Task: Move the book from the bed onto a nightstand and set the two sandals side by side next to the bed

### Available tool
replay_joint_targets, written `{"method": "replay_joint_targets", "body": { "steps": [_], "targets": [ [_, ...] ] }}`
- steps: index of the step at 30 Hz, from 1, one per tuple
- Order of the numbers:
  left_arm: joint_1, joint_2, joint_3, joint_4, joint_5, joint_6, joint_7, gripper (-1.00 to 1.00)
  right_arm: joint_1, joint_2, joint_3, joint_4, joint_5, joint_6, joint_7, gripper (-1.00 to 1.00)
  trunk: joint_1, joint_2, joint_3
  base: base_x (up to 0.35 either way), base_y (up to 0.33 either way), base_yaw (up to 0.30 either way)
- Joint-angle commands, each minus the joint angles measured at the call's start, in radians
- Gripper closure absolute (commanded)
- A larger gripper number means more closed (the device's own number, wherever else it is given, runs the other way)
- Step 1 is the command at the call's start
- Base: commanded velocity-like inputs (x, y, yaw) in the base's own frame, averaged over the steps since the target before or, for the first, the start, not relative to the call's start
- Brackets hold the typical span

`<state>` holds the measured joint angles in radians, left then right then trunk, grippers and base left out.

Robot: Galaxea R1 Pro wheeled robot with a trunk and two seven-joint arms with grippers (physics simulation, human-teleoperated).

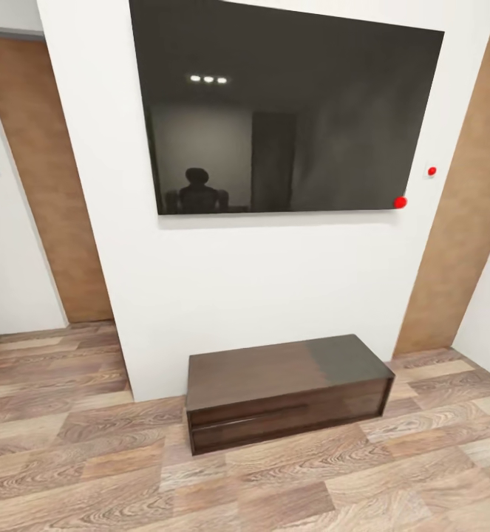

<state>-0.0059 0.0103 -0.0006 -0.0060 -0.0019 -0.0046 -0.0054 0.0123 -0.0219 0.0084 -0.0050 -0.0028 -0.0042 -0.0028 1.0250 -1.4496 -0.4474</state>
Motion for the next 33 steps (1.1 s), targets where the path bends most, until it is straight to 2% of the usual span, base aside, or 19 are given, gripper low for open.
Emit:
{"method": "replay_joint_targets", "body": {
  "steps": [1, 33],
  "targets": [
    [0.0, 0.0, 0.0, 0.0, 0.0, 0.0, -0.001, -1.0, 0.0, 0.0, 0.001, -0.001, 0.0, 0.0, 0.0, -1.0, 0.0, 0.0, 0.0, 0.0, 0.0, -0.257],
    [0.0, 0.0, 0.0, 0.0, 0.0, 0.0, -0.001, -1.0, 0.0, -0.001, 0.001, -0.003, 0.0, 0.0, 0.0, -1.0, 0.0, 0.0, 0.012, 0.0, 0.0, -0.25]
  ]
}}
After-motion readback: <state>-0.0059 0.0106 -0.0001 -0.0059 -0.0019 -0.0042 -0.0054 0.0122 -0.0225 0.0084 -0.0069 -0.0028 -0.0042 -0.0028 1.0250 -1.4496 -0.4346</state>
